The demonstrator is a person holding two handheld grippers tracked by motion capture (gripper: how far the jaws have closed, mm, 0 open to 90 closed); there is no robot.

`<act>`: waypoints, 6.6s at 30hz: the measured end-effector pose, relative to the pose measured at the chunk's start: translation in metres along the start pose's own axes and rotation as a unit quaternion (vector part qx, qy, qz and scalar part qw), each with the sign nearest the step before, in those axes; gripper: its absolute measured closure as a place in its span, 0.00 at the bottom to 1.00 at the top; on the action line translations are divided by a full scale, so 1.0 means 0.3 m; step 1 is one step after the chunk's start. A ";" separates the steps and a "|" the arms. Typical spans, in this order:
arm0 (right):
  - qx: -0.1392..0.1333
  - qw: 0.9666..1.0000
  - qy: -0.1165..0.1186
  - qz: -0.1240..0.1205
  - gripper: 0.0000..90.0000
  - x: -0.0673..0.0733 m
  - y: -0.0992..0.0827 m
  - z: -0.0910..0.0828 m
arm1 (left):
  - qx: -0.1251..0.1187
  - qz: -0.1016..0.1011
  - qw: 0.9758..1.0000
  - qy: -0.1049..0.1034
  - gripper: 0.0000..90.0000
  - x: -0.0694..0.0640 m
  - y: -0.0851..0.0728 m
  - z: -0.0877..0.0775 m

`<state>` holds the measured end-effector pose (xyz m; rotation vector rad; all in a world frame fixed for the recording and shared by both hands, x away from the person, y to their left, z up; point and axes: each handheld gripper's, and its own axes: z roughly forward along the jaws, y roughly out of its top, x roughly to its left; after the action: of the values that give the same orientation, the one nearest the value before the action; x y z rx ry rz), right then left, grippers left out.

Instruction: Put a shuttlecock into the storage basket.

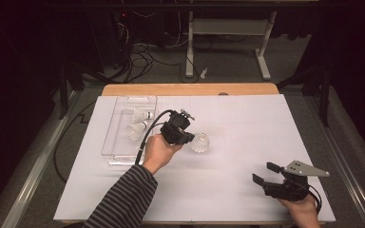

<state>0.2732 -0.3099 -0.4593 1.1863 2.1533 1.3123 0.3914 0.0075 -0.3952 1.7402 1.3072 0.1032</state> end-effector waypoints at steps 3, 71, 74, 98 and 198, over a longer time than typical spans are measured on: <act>0.000 1.000 0.000 0.000 0.27 0.000 0.000 0.000 | -0.002 0.000 1.000 -0.002 1.00 -0.003 -0.003 -0.008; -0.002 1.000 -0.001 0.001 0.27 0.000 0.000 -0.002 | -0.035 -0.009 0.999 -0.019 1.00 0.013 -0.003 -0.188; -0.002 1.000 -0.001 0.001 0.27 0.000 0.000 -0.002 | -0.037 -0.009 0.999 -0.019 1.00 0.014 -0.003 -0.196; -0.003 1.000 0.000 0.001 0.27 -0.001 0.001 -0.003 | -0.074 -0.027 0.997 -0.011 1.00 0.062 0.014 -0.302; -0.002 1.000 -0.003 0.004 0.27 -0.003 0.000 -0.002 | -0.156 -0.090 0.963 0.202 1.00 0.521 0.121 -0.358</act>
<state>0.2735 -0.3109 -0.4590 1.1960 2.1423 1.3145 0.4254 0.1966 -0.3764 1.3658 1.6352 0.5554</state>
